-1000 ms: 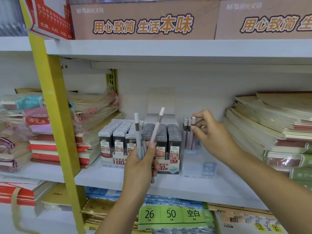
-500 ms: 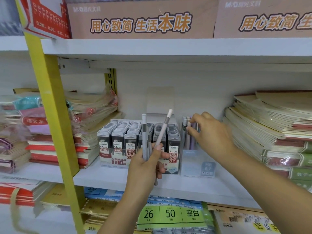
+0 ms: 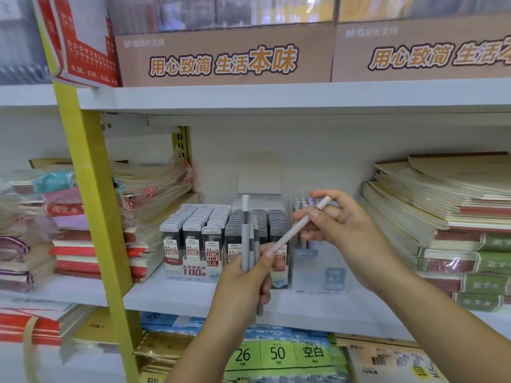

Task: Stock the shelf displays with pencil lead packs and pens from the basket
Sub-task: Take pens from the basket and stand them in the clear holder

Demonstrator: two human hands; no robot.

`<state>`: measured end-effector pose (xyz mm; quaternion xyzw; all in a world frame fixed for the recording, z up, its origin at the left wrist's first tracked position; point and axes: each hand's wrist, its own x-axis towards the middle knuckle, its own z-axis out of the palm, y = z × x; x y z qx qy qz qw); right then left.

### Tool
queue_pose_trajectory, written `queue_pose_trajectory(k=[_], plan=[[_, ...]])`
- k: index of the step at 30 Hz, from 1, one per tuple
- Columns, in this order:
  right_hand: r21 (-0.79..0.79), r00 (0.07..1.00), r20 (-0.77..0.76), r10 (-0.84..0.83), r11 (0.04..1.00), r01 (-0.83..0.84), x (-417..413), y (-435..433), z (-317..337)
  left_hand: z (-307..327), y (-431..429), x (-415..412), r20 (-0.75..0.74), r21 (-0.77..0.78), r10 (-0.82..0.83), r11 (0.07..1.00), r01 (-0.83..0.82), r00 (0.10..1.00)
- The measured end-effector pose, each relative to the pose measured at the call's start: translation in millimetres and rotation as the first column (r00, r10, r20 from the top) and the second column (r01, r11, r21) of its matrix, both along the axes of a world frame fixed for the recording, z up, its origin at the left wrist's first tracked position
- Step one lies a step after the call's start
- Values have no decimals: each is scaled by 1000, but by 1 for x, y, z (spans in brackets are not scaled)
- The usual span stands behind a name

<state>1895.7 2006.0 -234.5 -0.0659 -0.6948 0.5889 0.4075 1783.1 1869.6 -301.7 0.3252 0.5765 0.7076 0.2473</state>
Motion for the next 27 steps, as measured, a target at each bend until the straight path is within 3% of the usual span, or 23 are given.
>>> queue_pose_trajectory(k=[5, 7, 9, 12, 15, 20, 27], plan=[[-81, 994, -104, -44, 996, 36, 8, 7, -3, -2, -3, -3, -39, -9, -3, 1000, 2, 999], [-11, 968, -201, -151, 988, 152, 12, 11, 2, -2, -2, -4, -48, 11, -9, 1000, 9, 999], [172, 945, -235, -228, 947, 272, 15, 19, 8, -4, -2, -5, -44, 34, -23, 999, 25, 999], [486, 917, -37, -398, 795, 364, 9, 30, 7, -9, -1, -7, -32, 47, -35, 998, 36, 999], [668, 872, 86, -481, 677, 308, 0, 36, -3, -13, 1, -7, -20, 31, -32, 999, 32, 999], [751, 878, 109, -466, 617, 235, -8, 40, -14, -17, 3, -10, -43, -7, -35, 999, 35, 998], [758, 856, 86, -511, 591, 277, -20, 52, -17, -18, 5, -12, -59, -16, -62, 998, 61, 996]])
